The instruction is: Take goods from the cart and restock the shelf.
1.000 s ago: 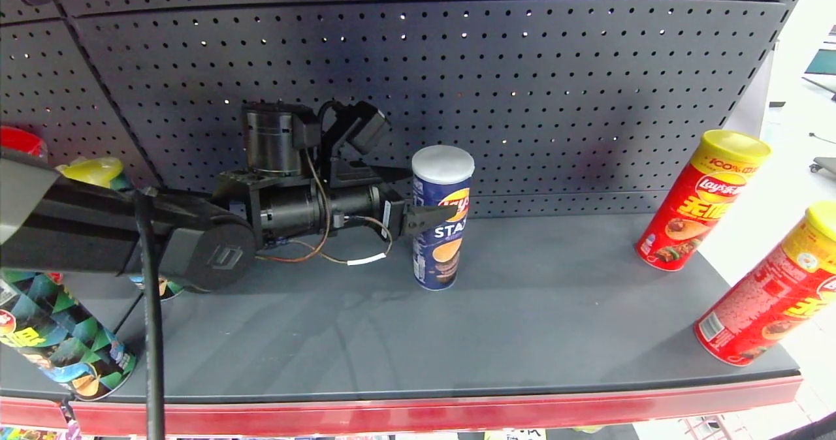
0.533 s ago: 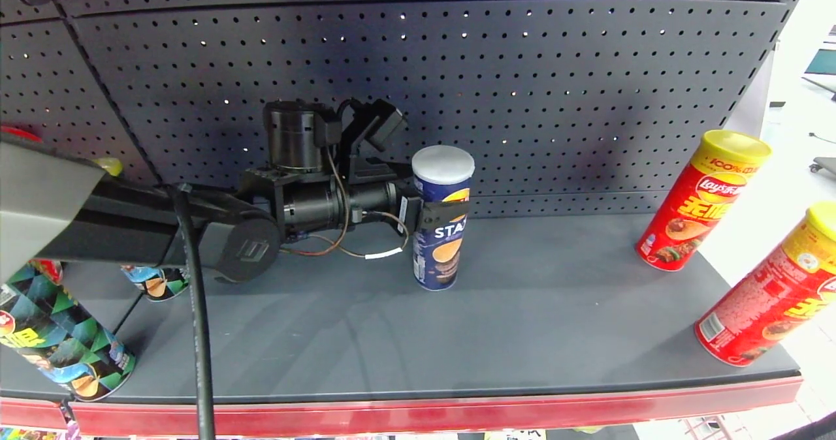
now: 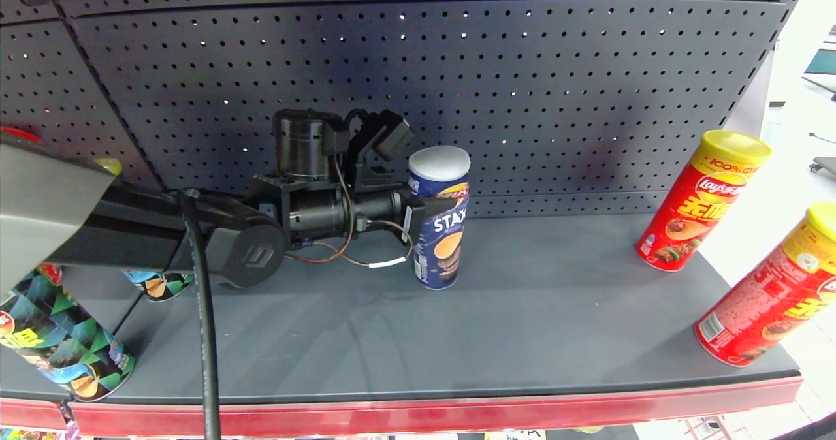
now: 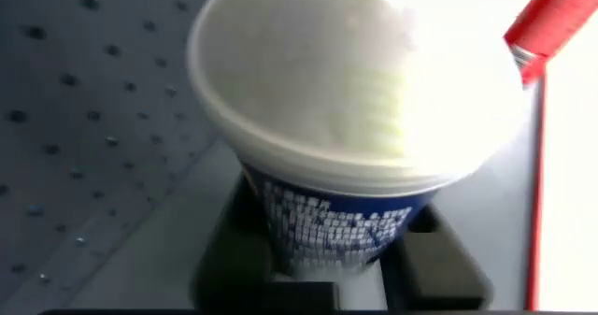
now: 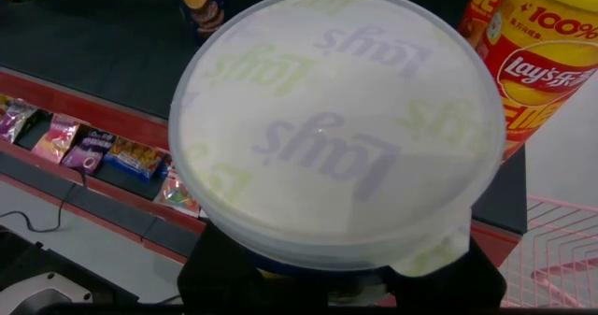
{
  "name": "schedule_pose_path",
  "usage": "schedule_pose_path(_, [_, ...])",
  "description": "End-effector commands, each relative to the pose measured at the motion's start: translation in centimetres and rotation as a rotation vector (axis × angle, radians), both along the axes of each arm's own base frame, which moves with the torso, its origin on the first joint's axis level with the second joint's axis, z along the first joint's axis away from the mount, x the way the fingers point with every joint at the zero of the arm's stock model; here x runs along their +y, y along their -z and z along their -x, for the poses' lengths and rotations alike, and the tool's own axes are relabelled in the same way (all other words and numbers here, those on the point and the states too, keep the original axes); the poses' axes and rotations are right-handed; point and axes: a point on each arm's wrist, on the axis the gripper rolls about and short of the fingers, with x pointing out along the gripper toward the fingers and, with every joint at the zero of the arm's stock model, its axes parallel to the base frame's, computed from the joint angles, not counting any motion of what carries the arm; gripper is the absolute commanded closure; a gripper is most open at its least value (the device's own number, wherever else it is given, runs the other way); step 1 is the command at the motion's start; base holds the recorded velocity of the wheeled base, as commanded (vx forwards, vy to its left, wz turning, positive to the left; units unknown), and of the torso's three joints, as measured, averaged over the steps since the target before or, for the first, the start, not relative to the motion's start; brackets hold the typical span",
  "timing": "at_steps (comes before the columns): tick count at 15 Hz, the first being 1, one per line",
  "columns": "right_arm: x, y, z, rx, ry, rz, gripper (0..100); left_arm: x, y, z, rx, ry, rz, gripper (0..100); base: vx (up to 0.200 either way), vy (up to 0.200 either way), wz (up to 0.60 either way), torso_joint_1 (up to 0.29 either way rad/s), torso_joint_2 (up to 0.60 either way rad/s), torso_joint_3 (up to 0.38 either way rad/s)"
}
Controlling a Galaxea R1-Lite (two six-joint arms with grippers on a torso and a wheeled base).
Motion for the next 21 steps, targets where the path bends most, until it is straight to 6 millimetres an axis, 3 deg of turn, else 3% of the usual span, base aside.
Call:
schedule_pose_path(1, [0.0, 0.0, 0.0, 0.002, -0.001, 0.001, 100, 0.7, -0.6, 1.4, 0.013, 0.024, -0.001, 100, 0.000, 0.000, 0.00, 0.000, 0.00, 0.000])
schedule_pose_path(4, [0.0, 0.0, 0.0, 0.000, -0.001, 0.001, 100, 3.4, -1.5, 4.6, 0.068, 0.089, -0.009, 100, 0.000, 0.000, 0.00, 0.000, 0.00, 0.000])
schedule_pose_path(7, [0.0, -0.1, 0.0, -0.003, -0.001, 0.000, 100, 4.4, -1.9, 6.5, 0.065, 0.160, -0.001, 100, 0.000, 0.000, 0.00, 0.000, 0.00, 0.000])
schedule_pose_path(10, [0.0, -0.3, 0.0, -0.006, -0.003, 0.000, 100, 5.5, -0.1, 6.9, 0.013, 0.215, -0.071, 100, 0.000, 0.000, 0.00, 0.000, 0.00, 0.000])
schedule_pose_path(15, [0.0, -0.3, 0.0, -0.009, -0.003, 0.000, 100, 6.6, 0.0, 6.6, -0.020, 0.271, -0.063, 100, 0.000, 0.000, 0.00, 0.000, 0.00, 0.000])
schedule_pose_path(21, [0.0, -0.3, 0.1, -0.012, -0.003, -0.001, 100, 7.2, 0.9, 7.6, 0.018, 0.330, -0.054, 100, 0.000, 0.000, 0.00, 0.000, 0.00, 0.000])
